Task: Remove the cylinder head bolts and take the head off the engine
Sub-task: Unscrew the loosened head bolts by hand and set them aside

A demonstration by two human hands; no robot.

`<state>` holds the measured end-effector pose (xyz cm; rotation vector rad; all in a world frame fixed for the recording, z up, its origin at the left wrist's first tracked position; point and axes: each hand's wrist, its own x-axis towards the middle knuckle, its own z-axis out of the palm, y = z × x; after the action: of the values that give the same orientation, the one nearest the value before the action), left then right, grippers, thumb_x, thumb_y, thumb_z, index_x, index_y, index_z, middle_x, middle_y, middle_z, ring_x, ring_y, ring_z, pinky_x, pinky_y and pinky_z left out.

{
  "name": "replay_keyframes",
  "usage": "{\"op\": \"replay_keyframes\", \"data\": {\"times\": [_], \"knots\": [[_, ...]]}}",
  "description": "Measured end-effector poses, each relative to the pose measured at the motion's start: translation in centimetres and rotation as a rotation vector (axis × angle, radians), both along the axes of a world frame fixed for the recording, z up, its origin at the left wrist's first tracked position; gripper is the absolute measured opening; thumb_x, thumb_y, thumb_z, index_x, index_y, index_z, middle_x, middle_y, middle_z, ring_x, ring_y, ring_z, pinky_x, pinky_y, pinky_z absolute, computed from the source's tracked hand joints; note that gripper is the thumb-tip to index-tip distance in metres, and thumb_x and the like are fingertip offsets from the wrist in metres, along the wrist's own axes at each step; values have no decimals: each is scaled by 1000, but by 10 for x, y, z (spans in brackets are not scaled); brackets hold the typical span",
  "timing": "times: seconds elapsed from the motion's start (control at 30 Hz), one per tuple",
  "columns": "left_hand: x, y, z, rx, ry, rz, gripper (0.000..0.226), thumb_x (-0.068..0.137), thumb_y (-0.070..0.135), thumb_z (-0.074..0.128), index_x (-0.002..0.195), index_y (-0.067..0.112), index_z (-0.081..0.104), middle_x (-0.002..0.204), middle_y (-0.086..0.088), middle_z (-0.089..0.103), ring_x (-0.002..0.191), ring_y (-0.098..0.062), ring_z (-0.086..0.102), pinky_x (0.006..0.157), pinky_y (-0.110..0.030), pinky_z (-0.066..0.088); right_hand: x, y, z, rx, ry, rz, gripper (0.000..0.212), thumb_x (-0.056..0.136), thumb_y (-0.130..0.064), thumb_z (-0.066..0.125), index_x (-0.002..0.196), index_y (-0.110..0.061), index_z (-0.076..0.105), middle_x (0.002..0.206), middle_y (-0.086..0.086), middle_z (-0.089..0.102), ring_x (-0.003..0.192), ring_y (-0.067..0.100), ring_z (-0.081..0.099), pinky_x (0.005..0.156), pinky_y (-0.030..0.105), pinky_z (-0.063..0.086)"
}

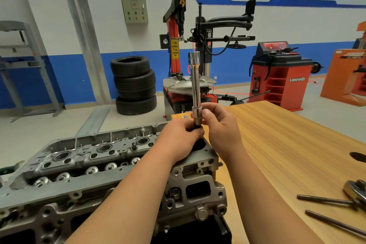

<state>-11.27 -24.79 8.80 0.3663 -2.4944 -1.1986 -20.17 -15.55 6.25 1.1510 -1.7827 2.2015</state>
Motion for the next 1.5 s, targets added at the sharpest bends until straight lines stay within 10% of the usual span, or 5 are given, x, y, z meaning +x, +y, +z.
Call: {"op": "replay_keyframes", "data": {"times": [0.4, 0.7, 0.87, 1.07, 1.5], "knots": [[2, 0, 2, 39, -11, -31, 18, 94, 28, 60, 109, 28, 70, 96, 5, 71, 92, -11, 64, 80, -24, 47, -5, 1, 1, 25, -61, 107, 8, 93, -13, 59, 101, -14, 61, 87, 4, 74, 86, 19, 71, 73, 28, 57], [1, 5, 7, -127, 6, 39, 25, 88, 24, 65, 86, 0, 67, 84, -19, 66, 83, -32, 61, 82, -48, 51, 2, -2, 5, 93, 44, -39, 25, 78, -30, 74, 99, -28, 60, 74, -19, 64, 72, 0, 62, 65, 17, 49], [3, 1, 2, -24, -5, -29, 18, 93, 29, 61, 109, 25, 68, 98, 4, 69, 94, -12, 62, 85, -34, 48, -1, 5, 5, 75, -23, 85, 15, 95, -22, 52, 101, -14, 63, 94, 2, 73, 91, 17, 69, 76, 26, 54], [-1, 3, 6, -114, 22, 62, 16, 86, 21, 66, 92, 7, 70, 86, -13, 69, 85, -29, 64, 82, -48, 53, 4, -2, 5, 119, 54, 24, 27, 86, -28, 69, 100, -40, 50, 84, -19, 69, 82, -5, 65, 70, 11, 49], [-1, 4, 8, -133, 30, 18, 14, 85, 15, 63, 96, 7, 68, 88, -11, 70, 87, -29, 64, 83, -47, 52, 0, -7, 1, 103, 12, -13, 25, 81, -30, 73, 100, -19, 61, 80, -7, 65, 77, 8, 63, 69, 22, 49]]}}
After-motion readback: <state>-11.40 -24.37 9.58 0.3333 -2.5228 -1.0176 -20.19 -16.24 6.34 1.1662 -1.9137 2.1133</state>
